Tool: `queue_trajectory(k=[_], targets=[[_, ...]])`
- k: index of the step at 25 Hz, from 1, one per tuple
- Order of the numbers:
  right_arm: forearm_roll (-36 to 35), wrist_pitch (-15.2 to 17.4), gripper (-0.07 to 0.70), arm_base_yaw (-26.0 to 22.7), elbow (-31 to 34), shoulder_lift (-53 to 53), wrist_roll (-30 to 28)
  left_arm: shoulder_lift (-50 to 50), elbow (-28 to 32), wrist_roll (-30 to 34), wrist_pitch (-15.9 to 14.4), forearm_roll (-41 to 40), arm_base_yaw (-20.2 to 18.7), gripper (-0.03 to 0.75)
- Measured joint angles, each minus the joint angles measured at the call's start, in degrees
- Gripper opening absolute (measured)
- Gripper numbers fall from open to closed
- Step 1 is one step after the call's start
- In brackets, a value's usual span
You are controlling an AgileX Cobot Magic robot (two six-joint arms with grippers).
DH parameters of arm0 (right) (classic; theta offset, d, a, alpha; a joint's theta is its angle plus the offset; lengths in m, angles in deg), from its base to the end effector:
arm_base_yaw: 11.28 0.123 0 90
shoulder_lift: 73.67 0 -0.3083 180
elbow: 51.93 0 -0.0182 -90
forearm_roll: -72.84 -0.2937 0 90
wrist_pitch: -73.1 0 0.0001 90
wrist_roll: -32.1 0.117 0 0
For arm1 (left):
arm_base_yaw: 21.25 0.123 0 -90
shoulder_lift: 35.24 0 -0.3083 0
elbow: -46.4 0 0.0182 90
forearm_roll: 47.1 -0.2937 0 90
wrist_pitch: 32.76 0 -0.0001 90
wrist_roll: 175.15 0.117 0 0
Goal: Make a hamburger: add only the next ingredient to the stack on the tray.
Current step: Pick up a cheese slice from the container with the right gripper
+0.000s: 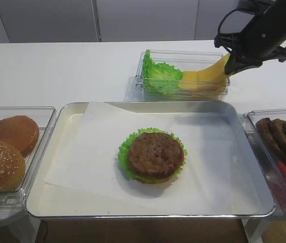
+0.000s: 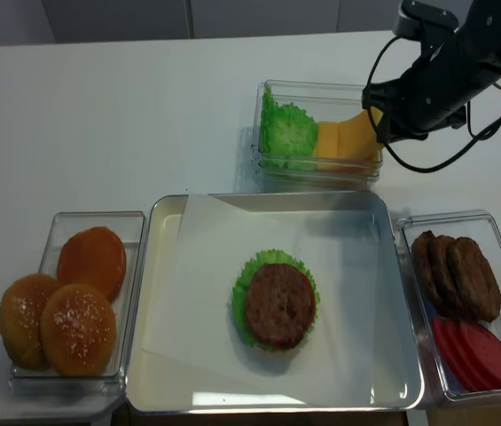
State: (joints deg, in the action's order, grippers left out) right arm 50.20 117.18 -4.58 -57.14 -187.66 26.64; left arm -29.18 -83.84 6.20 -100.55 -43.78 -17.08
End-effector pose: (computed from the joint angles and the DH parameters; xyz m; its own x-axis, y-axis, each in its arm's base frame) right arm 0.4577 0.0853 0.2291 -0.8958 0.0835 -0.4366 -0.0702 0.9433 0.3244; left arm 0.0238 -0.0046 0.2709 -0.5516 -0.0386 -0.8332 -0.0272 0.9992 -0.0283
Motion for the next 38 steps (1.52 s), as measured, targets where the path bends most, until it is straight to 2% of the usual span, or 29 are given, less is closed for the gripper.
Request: queue_trajectory(k=[14,38], targets=[[0.08,1.18,0.04,0.0,0.0,2.88,-0.86,0.0,0.0,0.0,0.0,0.0,0.0,0.428],[-3.06,5.15,0.039,0.0,0.0,12.68,-3.04,0.0,0.0,0.0,0.0,0.0,0.0,0.428]])
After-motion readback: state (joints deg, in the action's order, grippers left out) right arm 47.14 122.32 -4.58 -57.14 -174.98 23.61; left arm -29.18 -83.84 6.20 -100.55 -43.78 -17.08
